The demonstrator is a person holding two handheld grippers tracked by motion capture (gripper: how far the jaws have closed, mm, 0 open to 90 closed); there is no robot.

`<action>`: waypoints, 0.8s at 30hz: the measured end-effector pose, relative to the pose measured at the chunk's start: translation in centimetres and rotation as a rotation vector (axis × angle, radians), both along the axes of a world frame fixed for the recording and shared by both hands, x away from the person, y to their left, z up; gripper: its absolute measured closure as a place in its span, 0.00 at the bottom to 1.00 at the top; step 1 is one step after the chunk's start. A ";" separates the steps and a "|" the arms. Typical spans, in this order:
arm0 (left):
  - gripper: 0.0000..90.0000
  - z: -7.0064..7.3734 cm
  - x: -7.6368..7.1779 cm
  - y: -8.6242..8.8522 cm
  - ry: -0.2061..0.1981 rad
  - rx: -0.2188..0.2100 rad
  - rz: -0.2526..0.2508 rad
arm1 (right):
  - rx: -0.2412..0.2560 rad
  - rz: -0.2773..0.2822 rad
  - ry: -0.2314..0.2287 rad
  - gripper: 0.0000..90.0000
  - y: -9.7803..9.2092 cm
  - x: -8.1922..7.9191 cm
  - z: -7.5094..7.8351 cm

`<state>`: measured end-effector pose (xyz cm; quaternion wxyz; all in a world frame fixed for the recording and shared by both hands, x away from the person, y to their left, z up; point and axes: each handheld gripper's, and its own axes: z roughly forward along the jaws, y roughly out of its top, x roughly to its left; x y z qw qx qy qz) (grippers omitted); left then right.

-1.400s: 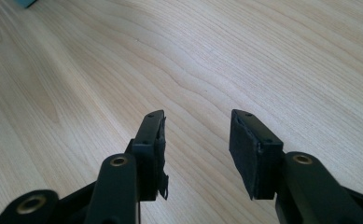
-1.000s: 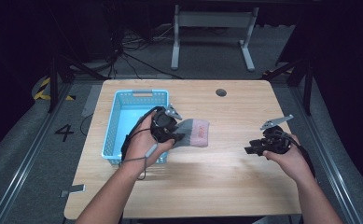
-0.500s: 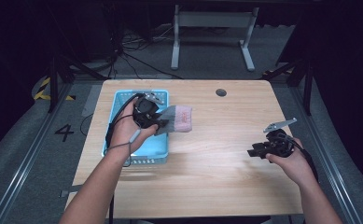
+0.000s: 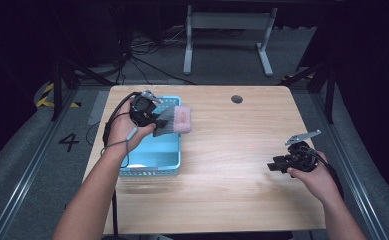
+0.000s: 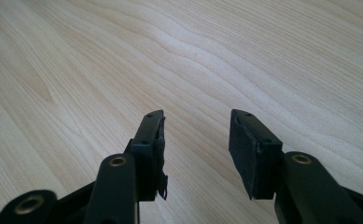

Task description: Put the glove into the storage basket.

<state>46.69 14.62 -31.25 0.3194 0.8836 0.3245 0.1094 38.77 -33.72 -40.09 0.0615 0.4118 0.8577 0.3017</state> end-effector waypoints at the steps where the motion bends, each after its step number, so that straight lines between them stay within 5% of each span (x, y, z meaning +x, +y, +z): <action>1: 0.76 -0.1 0.3 0.3 -0.001 0.000 0.006 | 0.001 -0.002 0.001 0.63 0.0 0.0 0.0; 14: 0.76 -2.2 3.2 2.6 0.065 0.011 0.063 | 0.005 0.006 0.010 0.63 0.2 0.1 -0.4; 24: 0.76 -4.9 5.3 3.2 0.122 0.061 0.083 | 0.000 0.020 0.026 0.62 0.7 0.2 -1.0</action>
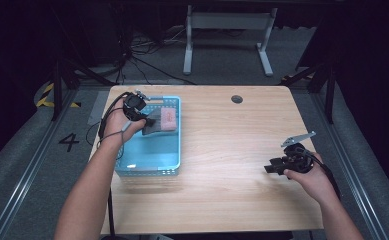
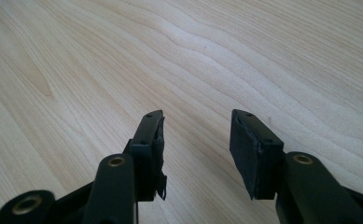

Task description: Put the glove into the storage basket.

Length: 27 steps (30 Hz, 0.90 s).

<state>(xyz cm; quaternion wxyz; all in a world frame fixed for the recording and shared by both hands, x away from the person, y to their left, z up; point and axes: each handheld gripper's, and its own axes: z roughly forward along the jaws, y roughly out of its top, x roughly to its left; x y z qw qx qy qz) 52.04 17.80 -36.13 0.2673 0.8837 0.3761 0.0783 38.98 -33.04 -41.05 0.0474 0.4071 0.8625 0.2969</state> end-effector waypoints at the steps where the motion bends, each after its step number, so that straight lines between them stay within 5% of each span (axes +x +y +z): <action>1: 0.76 -0.2 0.1 0.1 0.003 0.000 -0.002 | 0.000 0.000 0.001 0.62 0.0 0.0 -0.1; 17: 0.75 -3.4 1.9 -0.3 0.104 0.038 -0.027 | -0.006 0.011 0.017 0.61 0.4 0.2 -0.7; 27: 0.74 -4.4 2.2 -0.7 0.116 0.045 -0.029 | -0.007 0.013 0.004 0.60 0.5 -0.1 -0.6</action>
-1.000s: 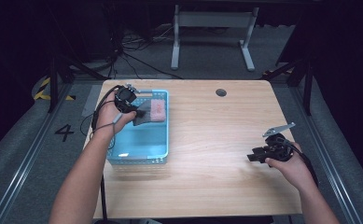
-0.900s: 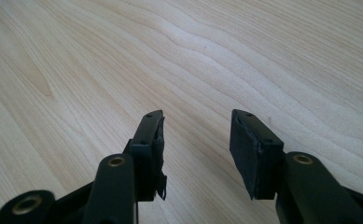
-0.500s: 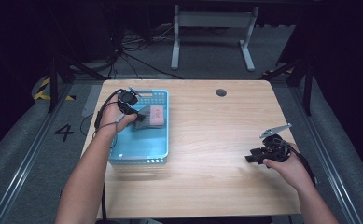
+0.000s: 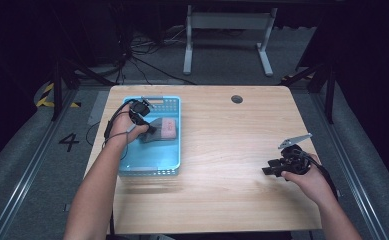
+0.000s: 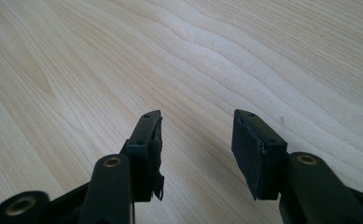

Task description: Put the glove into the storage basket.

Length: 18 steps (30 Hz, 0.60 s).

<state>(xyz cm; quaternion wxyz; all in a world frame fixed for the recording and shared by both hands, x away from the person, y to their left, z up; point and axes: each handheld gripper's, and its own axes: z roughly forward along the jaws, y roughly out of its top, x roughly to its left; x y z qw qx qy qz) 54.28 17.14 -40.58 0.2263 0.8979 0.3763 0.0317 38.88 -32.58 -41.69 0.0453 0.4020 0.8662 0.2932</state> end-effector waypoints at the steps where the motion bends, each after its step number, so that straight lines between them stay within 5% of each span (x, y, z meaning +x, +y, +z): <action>1: 0.74 -0.1 0.1 0.0 0.001 -0.002 -0.002 | 0.001 -0.001 -0.001 0.59 0.0 0.0 0.0; 18: 0.66 -1.2 0.7 -0.6 -0.012 0.029 0.010 | 0.003 -0.011 0.006 0.58 0.0 0.0 -0.1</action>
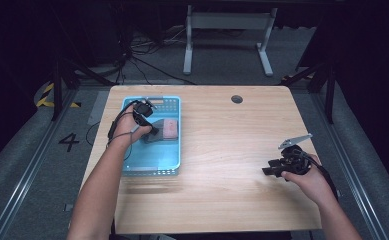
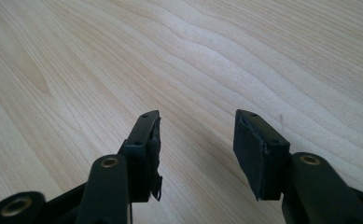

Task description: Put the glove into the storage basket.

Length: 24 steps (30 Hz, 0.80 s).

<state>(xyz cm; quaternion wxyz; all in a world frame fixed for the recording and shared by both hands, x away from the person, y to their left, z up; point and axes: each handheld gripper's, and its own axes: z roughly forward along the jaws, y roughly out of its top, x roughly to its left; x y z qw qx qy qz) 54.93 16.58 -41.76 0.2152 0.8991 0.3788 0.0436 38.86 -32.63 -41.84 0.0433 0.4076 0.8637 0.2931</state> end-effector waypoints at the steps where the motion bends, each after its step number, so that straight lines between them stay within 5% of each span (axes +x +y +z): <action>1: 0.64 0.0 0.0 0.0 -0.001 0.004 0.003 | 0.001 0.004 -0.004 0.58 0.0 0.0 0.0; 8: 0.58 0.1 0.0 0.2 -0.036 0.004 0.017 | 0.004 0.003 -0.008 0.58 0.0 0.0 0.1; 13: 0.54 1.2 -0.7 0.4 -0.070 -0.056 0.029 | 0.006 0.006 -0.010 0.57 0.0 0.1 0.1; 24: 0.49 5.8 -5.3 -0.6 -0.153 -0.203 0.021 | 0.003 0.030 -0.048 0.57 0.6 1.0 1.1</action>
